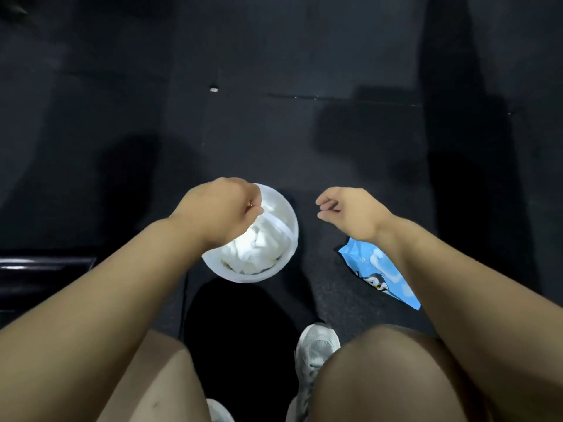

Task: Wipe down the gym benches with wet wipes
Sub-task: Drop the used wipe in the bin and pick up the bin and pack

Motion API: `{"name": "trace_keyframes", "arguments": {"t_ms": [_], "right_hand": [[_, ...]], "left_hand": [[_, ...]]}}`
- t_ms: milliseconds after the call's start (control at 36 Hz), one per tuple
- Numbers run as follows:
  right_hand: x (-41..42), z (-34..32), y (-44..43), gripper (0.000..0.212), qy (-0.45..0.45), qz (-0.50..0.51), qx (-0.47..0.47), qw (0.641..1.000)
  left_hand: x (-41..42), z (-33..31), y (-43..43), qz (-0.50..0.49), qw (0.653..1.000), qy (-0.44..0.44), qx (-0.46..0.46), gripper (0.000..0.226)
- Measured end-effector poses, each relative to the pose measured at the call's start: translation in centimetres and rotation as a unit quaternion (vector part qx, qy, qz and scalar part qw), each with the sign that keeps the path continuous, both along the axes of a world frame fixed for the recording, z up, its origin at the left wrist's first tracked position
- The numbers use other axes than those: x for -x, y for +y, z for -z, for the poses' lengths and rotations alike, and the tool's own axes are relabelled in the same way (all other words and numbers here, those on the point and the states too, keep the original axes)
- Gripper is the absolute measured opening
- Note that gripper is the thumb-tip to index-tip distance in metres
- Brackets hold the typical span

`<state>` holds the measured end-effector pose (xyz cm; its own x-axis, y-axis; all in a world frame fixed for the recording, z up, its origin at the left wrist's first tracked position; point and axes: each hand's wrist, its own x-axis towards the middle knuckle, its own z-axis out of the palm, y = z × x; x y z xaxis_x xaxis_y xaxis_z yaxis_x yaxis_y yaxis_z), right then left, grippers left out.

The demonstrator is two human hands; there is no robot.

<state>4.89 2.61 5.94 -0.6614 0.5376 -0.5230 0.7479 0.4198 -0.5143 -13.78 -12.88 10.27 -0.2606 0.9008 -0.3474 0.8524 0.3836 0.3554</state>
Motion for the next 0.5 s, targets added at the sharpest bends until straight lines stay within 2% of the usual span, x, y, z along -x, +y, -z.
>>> {"name": "trace_keyframes", "arguments": {"t_ms": [250, 500], "right_hand": [[-10.5, -0.9, 0.5, 0.026, -0.084, 0.099, -0.02, 0.991], [-18.4, 5.9, 1.9, 0.026, -0.17, 0.213, -0.042, 0.961]], "left_hand": [[-4.3, -0.8, 6.7, 0.14, 0.989, 0.034, 0.031, 0.019], [-12.3, 5.3, 13.5, 0.253, 0.961, 0.039, 0.1, 0.019]]}}
